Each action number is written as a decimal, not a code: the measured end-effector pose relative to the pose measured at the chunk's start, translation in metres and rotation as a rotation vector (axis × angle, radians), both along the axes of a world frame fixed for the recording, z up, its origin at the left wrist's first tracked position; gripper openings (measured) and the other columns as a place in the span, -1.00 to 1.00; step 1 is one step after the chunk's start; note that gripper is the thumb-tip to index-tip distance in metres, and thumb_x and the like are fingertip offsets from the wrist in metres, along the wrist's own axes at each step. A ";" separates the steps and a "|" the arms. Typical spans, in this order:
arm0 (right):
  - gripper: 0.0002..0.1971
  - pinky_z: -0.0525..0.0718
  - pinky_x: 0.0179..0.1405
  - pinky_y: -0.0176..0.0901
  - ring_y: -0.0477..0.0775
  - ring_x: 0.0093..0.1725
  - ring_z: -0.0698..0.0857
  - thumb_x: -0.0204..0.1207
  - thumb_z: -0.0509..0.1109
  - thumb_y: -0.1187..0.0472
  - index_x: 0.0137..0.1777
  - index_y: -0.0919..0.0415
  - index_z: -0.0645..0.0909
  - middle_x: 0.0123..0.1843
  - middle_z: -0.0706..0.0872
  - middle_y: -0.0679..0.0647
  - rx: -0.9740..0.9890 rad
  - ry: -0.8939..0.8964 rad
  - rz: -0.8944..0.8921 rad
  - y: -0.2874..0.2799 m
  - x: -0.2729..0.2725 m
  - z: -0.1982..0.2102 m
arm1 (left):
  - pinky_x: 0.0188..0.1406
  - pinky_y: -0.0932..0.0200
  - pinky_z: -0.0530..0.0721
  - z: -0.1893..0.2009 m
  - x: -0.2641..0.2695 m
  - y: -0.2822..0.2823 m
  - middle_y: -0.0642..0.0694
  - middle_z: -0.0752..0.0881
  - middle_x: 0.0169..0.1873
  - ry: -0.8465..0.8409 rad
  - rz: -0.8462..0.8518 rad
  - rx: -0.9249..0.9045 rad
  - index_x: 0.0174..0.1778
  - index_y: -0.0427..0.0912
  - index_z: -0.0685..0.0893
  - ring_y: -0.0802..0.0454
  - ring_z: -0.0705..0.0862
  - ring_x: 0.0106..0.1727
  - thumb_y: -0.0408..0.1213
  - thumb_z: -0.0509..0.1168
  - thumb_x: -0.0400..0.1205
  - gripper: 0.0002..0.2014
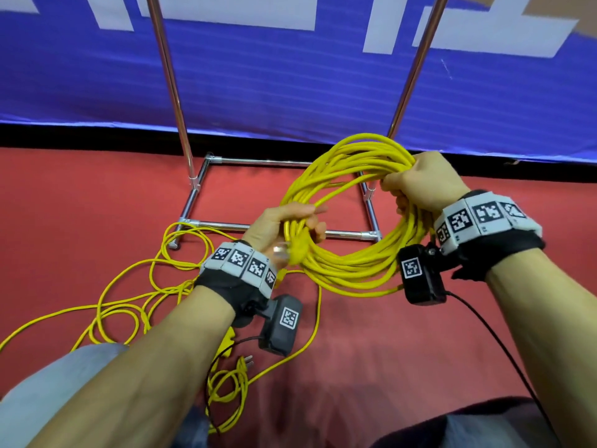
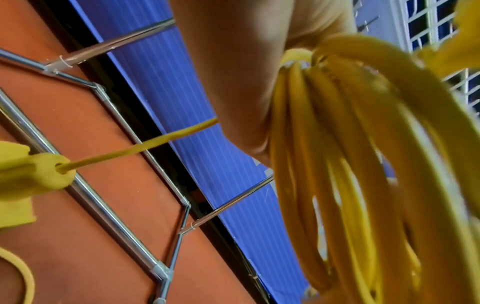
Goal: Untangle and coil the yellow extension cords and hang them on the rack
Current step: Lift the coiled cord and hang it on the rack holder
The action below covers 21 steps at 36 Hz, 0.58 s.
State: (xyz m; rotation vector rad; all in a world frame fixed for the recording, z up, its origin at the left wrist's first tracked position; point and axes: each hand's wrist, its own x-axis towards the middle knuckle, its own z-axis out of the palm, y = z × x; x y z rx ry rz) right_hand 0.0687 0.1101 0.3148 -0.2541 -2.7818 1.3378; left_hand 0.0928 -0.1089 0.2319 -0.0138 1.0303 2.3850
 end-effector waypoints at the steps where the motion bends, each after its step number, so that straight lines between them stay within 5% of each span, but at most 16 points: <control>1: -0.76 0.72 -0.32 0.26 0.20 -0.52 0.62 0.14 0.49 0.20 -0.33 0.42 0.64 -0.52 0.58 0.20 0.026 0.027 -0.011 -0.001 0.000 0.002 | -0.26 0.12 0.70 0.001 0.000 -0.002 -0.08 0.58 -0.54 0.020 -0.061 -0.014 0.22 -0.52 0.56 -0.02 0.65 -0.40 -0.43 0.51 0.28 -0.41; 7: -0.79 0.73 -0.21 0.19 0.42 -0.24 0.73 0.30 0.43 0.27 -0.30 0.48 0.60 -0.36 0.70 0.42 0.332 0.297 -0.008 -0.008 0.002 0.017 | -0.29 0.15 0.71 -0.001 0.001 -0.006 -0.16 0.74 -0.40 0.130 -0.162 -0.310 0.15 -0.48 0.59 0.01 0.74 -0.30 -0.45 0.37 0.36 -0.58; 10: -0.80 0.57 -0.30 0.13 0.45 -0.25 0.61 0.31 0.40 0.29 -0.34 0.48 0.56 -0.43 0.59 0.39 0.428 0.355 -0.015 -0.011 0.002 0.017 | -0.18 0.16 0.71 -0.005 0.003 -0.005 -0.20 0.78 -0.25 0.210 -0.165 -0.484 -0.10 -0.37 0.70 -0.06 0.75 -0.19 -0.51 0.46 0.28 -0.73; 15: -0.80 0.28 -0.38 0.04 0.37 -0.33 0.41 0.36 0.42 0.26 -0.35 0.42 0.55 -0.53 0.40 0.21 0.484 0.373 0.001 -0.019 0.001 0.023 | -0.26 0.12 0.63 -0.015 0.002 0.002 -0.06 0.65 -0.48 0.261 -0.096 -0.647 -0.31 -0.21 0.58 -0.06 0.63 -0.35 -0.57 0.54 0.23 -0.70; 17: -0.78 0.28 -0.37 0.02 0.33 -0.36 0.36 0.37 0.43 0.23 -0.35 0.39 0.56 -0.54 0.40 0.17 0.496 0.383 0.018 -0.023 0.000 0.024 | -0.27 0.07 0.61 -0.017 0.002 0.005 -0.06 0.62 -0.49 0.250 -0.064 -0.697 -0.22 -0.22 0.57 -0.05 0.61 -0.40 -0.50 0.55 0.19 -0.65; 21: -0.82 0.39 -0.37 0.04 0.38 -0.30 0.48 0.36 0.42 0.24 -0.34 0.36 0.58 -0.45 0.55 0.26 0.499 0.406 0.042 -0.028 -0.004 0.023 | -0.53 0.23 0.69 -0.020 0.004 0.006 -0.05 0.65 -0.46 0.192 -0.122 -0.733 -0.03 -0.18 0.56 0.10 0.68 -0.49 -0.59 0.43 0.47 -0.71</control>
